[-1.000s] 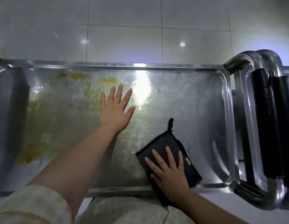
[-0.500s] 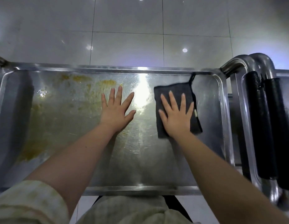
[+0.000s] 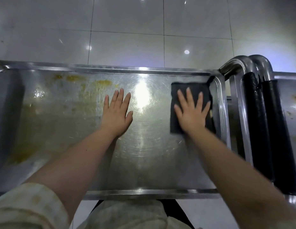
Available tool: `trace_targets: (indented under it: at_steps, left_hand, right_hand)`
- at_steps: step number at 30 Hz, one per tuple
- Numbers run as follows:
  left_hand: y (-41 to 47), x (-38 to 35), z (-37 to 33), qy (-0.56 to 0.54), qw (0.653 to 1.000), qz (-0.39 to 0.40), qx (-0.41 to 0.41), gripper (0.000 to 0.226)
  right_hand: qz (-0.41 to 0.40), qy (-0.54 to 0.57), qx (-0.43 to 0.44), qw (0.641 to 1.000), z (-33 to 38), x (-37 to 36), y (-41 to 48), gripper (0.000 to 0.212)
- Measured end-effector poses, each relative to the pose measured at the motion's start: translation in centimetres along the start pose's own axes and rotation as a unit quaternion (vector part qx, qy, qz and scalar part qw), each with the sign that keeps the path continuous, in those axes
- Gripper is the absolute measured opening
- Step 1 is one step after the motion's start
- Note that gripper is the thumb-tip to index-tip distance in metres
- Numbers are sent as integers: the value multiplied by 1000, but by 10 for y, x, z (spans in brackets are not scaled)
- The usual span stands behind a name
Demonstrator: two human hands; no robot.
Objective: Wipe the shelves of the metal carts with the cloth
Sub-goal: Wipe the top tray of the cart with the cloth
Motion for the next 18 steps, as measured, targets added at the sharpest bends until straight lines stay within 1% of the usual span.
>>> trace_targets:
  at_steps: [3, 6, 9, 13, 15, 17, 18]
  left_hand:
    - [0, 0, 1, -2, 1000, -2, 4, 70]
    - [0, -1, 2, -5, 1000, 1, 8, 71]
    - [0, -1, 3, -3, 1000, 5, 8, 71]
    - [0, 0, 4, 6, 1000, 4, 7, 70]
    - [-1, 0, 4, 8, 1000, 3, 8, 70]
    - [-1, 0, 4, 13, 1000, 7, 11, 70]
    - [-1, -1, 5, 16, 1000, 9, 12, 69]
  right_hand:
    - [19, 3, -41, 999, -36, 26, 56, 57]
    - [19, -17, -39, 999, -37, 21, 42, 57]
    - [15, -16, -42, 999, -24, 0, -19, 57]
    - [38, 5, -28, 999, -8, -42, -142, 59]
    - [56, 17, -37, 998, -2, -62, -199, 59]
    - [87, 16, -49, 995, -4, -75, -227, 59]
    - [95, 18, -55, 994, -7, -75, -226, 59]
Point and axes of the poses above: each hand's wrist, its own y-axis towards the middle knuckle, its own x-axis out of the back of the hand, z = x × y, the point moved 9 cm from there along y, towards the middle knuckle, and after that the axes turned 13 degrees about x, right-handed, at the moved point
